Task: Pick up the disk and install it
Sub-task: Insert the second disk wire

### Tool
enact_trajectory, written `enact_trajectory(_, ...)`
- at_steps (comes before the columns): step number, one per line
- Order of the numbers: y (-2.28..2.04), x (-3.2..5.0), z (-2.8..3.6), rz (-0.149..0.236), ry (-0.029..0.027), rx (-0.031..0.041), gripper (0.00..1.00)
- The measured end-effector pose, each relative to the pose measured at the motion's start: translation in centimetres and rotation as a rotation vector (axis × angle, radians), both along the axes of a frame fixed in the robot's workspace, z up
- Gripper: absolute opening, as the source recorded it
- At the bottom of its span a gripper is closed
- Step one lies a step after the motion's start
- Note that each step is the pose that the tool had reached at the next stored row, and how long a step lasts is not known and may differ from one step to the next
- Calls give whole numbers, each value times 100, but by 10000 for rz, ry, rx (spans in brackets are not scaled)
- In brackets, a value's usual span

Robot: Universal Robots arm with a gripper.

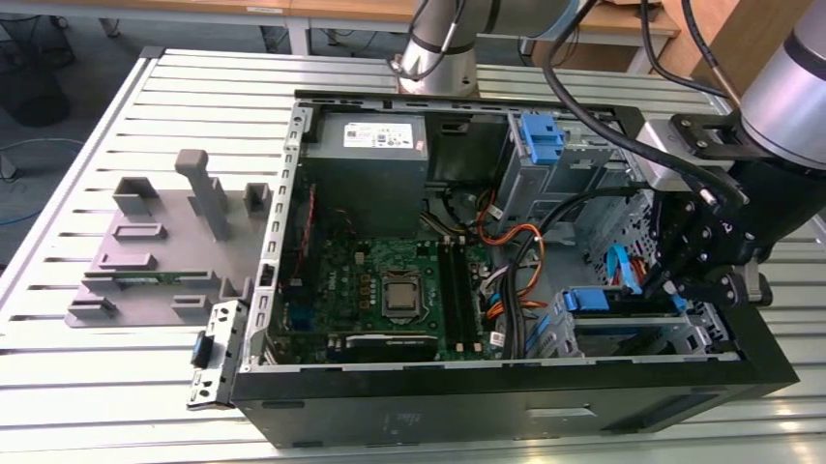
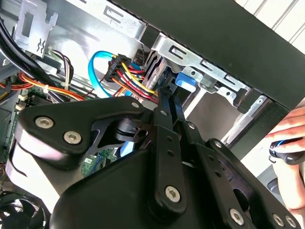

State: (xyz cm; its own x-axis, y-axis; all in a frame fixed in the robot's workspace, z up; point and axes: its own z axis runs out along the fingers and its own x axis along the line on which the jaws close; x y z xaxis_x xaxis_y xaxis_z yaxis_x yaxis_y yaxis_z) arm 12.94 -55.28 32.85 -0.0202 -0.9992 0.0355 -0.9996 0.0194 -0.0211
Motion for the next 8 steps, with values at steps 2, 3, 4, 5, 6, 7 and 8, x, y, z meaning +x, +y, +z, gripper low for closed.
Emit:
enact_trajectory(2,0,0,-2,0,0,3,16)
enact_trajectory(3,0,0,-2,0,0,3,16)
enact_trajectory(4,0,0,-2,0,0,4,16)
enact_trajectory(5,0,0,-2,0,0,3,16)
enact_trajectory(6,0,0,-2,0,0,3,16)
enact_trajectory(7,0,0,-2,0,0,3,16)
enact_trajectory(8,0,0,-2,0,0,3,16)
